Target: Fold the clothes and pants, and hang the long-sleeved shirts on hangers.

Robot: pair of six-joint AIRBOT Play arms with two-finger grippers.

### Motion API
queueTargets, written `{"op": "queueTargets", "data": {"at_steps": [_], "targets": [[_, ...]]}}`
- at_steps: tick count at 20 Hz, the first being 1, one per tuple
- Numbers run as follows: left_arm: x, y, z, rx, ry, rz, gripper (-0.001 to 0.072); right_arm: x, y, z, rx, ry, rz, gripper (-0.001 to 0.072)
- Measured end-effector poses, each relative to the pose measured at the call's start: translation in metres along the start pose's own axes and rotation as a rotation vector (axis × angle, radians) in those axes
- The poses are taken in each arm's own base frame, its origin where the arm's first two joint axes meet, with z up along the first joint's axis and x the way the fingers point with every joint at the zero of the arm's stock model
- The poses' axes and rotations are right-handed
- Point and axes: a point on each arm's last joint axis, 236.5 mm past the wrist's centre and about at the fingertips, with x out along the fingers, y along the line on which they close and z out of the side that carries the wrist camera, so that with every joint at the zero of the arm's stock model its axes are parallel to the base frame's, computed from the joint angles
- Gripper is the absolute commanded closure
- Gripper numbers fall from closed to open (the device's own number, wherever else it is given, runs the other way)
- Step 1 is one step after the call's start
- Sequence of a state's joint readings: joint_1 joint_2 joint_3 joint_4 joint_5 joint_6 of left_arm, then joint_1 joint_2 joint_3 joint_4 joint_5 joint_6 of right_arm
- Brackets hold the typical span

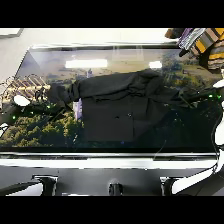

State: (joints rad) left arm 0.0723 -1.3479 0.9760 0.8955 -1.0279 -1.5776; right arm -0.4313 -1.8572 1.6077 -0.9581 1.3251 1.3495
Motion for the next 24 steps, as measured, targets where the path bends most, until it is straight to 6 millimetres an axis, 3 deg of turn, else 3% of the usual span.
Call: {"op": "queueTargets", "data": {"at_steps": [4, 5, 6, 7, 9, 12, 17, 24], "targets": [[0.002, 0.001, -0.003, -0.005, 0.003, 0.0, 0.0094, 0.036, 0.009, -0.014, -0.015, 0.079, 0.057, 0.012], [0.002, 0.001, -0.004, -0.01, 0.005, 0.0, 0.0091, 0.043, 0.014, -0.019, -0.021, 0.104, 0.072, 0.0135], [0.002, 0.001, -0.005, -0.022, 0.01, -0.002, 0.0091, 0.048, 0.019, -0.024, -0.028, 0.124, 0.081, 0.0195], [0.003, 0.001, -0.009, -0.029, 0.023, -0.002, 0.009, 0.053, 0.023, -0.028, -0.032, 0.144, 0.09, 0.0281], [0.003, 0.002, -0.016, -0.041, 0.052, -0.001, 0.009, 0.06, 0.023, -0.037, -0.045, 0.182, 0.078, 0.0678], [0.009, 0.009, -0.03, -0.053, 0.096, 0.008, 0.0091, 0.055, 0.033, -0.047, -0.058, 0.218, 0.095, 0.0682], [0.027, 0.019, -0.061, -0.049, 0.163, 0.031, 0.009, 0.025, 0.058, -0.05, -0.103, 0.199, 0.107, 0.0682], [0.069, 0.005, -0.097, -0.008, 0.245, 0.03, 0.0091, -0.004, 0.081, -0.061, -0.107, 0.21, 0.126, 0.0682]]}}
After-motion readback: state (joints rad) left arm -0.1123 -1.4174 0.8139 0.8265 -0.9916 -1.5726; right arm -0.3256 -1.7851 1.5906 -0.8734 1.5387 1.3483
